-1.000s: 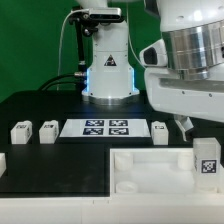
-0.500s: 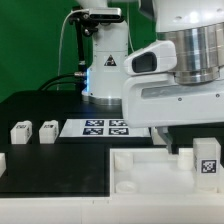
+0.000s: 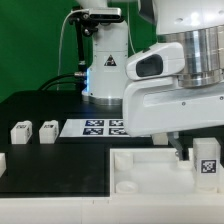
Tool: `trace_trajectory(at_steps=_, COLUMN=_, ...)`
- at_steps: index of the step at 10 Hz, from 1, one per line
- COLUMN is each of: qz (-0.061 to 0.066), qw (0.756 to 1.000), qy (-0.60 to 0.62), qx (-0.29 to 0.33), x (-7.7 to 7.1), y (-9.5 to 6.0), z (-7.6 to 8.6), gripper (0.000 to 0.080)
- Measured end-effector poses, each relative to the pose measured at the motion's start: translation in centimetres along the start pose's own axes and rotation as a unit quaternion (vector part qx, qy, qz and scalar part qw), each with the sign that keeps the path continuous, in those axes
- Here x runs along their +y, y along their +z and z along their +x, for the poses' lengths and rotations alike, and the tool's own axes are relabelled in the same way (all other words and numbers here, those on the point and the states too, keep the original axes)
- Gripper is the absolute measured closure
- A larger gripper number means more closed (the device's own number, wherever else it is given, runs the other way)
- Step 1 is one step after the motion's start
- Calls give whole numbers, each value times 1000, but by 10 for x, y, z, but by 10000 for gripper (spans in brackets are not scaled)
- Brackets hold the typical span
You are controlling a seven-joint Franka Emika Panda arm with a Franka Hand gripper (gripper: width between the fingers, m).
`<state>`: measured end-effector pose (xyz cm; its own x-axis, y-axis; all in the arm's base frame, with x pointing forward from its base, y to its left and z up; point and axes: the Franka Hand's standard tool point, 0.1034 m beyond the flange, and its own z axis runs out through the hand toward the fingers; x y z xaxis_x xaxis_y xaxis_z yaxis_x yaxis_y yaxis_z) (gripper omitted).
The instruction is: Assemble one leg
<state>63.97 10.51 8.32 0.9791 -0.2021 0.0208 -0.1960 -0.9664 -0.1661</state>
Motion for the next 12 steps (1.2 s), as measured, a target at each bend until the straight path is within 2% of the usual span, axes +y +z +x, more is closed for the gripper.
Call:
trace_trajectory(at_steps=1, qz=0, qw=999, qy=44, qx=0, x=2, y=0, z=1, gripper=508)
trace_trajectory(at_steps=2, qz=0, qw=997, qy=81, qx=0, x=2, y=0, z=1, gripper=508)
trace_trajectory(at_steps=4, qz=-1, qw=977, qy=212, qx=4, x=7, y=0, z=2, gripper=508)
trace_trajectory(at_steps=5, qz=4, qw=955, qy=297, qx=0, x=10, y=1, z=0, gripper=508)
trace_trajectory(at_steps=6, qz=14, qw=924, qy=381, qx=-1, x=13, y=1, z=-3, gripper=508)
trace_trajectory(at_steps=8, qz=43, qw=849, qy=527, qx=-3, x=17, y=1, z=-11, gripper=507)
trace_trajectory(at_steps=10, qz=47, qw=786, qy=617, qx=-12, x=12, y=2, z=-16, gripper=507)
trace_trajectory(at_steps=12, qz=46, qw=797, qy=602, qx=-12, x=12, y=3, z=-16, gripper=506)
